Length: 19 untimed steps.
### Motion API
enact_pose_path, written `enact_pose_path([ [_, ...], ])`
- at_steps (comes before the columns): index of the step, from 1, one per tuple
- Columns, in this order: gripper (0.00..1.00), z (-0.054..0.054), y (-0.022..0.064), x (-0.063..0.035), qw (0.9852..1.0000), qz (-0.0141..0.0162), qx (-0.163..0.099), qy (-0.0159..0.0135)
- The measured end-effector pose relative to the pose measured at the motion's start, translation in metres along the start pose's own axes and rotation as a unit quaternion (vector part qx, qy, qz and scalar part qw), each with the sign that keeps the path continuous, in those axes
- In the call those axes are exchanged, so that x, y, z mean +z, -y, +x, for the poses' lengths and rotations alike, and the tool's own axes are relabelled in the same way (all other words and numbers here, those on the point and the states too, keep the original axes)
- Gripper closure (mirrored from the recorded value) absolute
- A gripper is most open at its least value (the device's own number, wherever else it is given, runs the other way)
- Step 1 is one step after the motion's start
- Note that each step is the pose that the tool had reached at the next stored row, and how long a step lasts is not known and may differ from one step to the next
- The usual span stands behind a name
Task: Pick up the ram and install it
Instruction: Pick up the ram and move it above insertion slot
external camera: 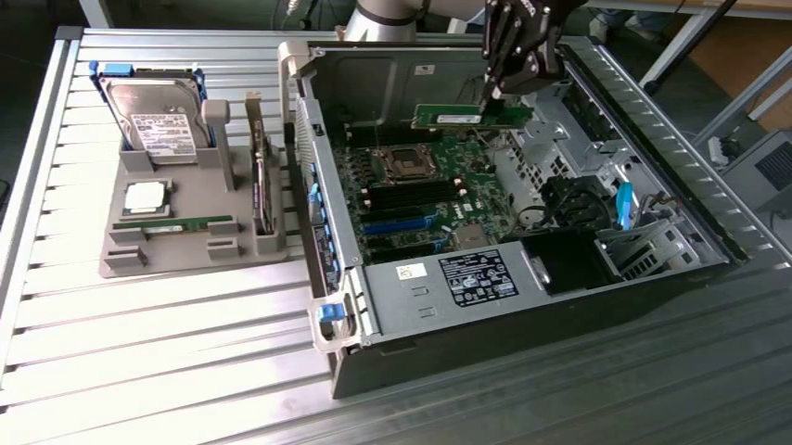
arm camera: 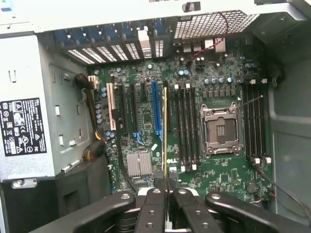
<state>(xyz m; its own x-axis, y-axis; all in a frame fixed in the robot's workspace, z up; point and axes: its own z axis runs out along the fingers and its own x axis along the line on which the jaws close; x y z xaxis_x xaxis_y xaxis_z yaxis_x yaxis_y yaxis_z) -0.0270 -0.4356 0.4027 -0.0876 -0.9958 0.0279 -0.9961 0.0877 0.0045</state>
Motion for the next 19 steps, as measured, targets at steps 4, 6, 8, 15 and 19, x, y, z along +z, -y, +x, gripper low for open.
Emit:
enact_pose_path([
  [4, 0.89, -0.001, 0.0096, -0.0001, 1.0000, 0.0000, 0.000, 0.0000],
  [6, 0.89, -0.001, 0.0124, -0.0001, 1.0000, 0.0000, 0.000, 0.0000],
  [8, 0.89, -0.002, 0.0213, -0.0002, 1.0000, 0.0000, 0.000, 0.0000],
  [15, 0.89, -0.004, 0.0482, -0.0003, 1.0000, 0.0000, 0.000, 0.0000],
  [19, 0.89, -0.004, 0.0496, -0.0004, 1.0000, 0.0000, 0.000, 0.0000],
])
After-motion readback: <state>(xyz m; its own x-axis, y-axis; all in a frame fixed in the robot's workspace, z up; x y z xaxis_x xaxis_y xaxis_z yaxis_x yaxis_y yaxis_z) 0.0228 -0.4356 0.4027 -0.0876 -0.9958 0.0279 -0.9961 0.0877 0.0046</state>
